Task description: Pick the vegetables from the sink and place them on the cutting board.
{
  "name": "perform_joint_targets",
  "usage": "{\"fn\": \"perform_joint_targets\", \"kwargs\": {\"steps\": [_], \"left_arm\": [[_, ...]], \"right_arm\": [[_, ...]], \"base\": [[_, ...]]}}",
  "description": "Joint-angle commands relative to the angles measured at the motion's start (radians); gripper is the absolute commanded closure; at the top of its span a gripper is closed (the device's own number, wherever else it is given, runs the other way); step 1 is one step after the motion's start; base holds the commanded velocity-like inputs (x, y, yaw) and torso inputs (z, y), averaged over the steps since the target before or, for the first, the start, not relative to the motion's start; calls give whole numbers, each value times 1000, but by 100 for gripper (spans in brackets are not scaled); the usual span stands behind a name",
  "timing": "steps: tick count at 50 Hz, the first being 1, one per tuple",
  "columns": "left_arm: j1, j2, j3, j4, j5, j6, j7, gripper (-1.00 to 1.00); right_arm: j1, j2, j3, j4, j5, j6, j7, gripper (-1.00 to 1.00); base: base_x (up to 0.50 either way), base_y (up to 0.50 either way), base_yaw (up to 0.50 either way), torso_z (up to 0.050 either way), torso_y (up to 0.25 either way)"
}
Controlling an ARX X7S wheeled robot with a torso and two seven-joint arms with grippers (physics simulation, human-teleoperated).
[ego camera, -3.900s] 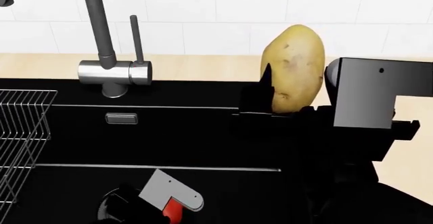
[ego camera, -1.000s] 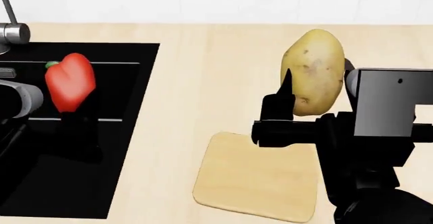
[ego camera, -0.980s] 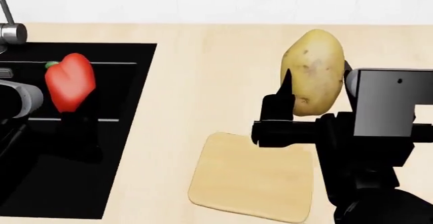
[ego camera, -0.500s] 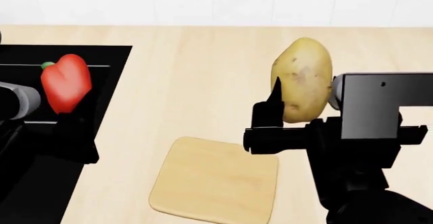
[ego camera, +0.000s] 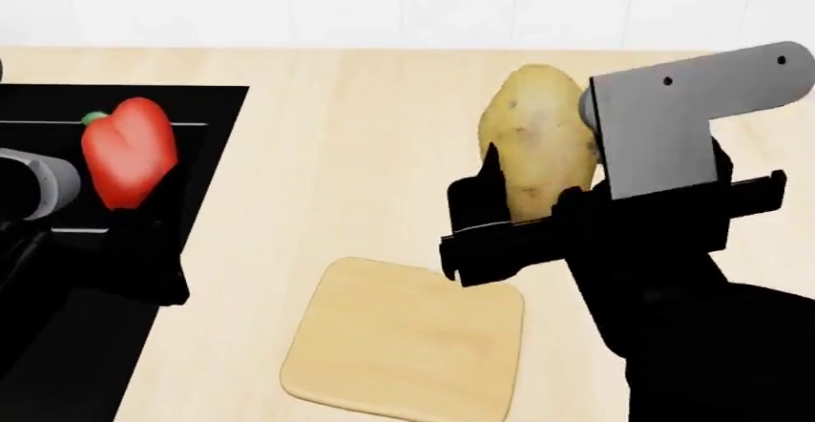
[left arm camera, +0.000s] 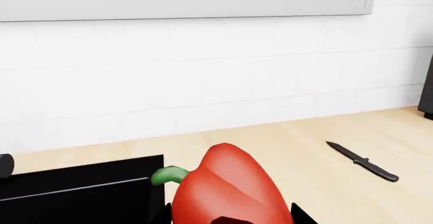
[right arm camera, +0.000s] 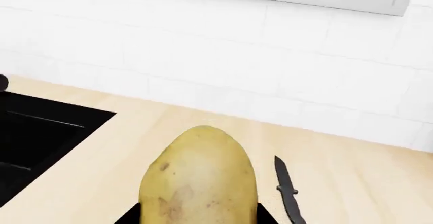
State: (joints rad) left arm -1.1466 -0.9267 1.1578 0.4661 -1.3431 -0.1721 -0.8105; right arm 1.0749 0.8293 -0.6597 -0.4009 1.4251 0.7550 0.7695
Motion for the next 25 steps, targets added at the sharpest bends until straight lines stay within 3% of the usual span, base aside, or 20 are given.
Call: {"fn": "perform_joint_targets", "kwargs": {"steps": [1, 8, 25], "left_arm": [[-19, -2, -7, 8, -20, -7, -3, 100], [-12, -2, -8, 9, -17, 0, -2, 100], [-4, -11, -10, 19, -13, 2, 4, 100]], "right_arm": [[217, -17, -55, 111, 247, 273, -57, 100], [269, -29, -117, 139, 336, 382, -14, 100], [174, -77, -169, 117, 155, 321, -85, 100]], "base": [[0, 0, 0, 0, 0], [0, 0, 0, 0, 0], [0, 0, 0, 0, 0]]}}
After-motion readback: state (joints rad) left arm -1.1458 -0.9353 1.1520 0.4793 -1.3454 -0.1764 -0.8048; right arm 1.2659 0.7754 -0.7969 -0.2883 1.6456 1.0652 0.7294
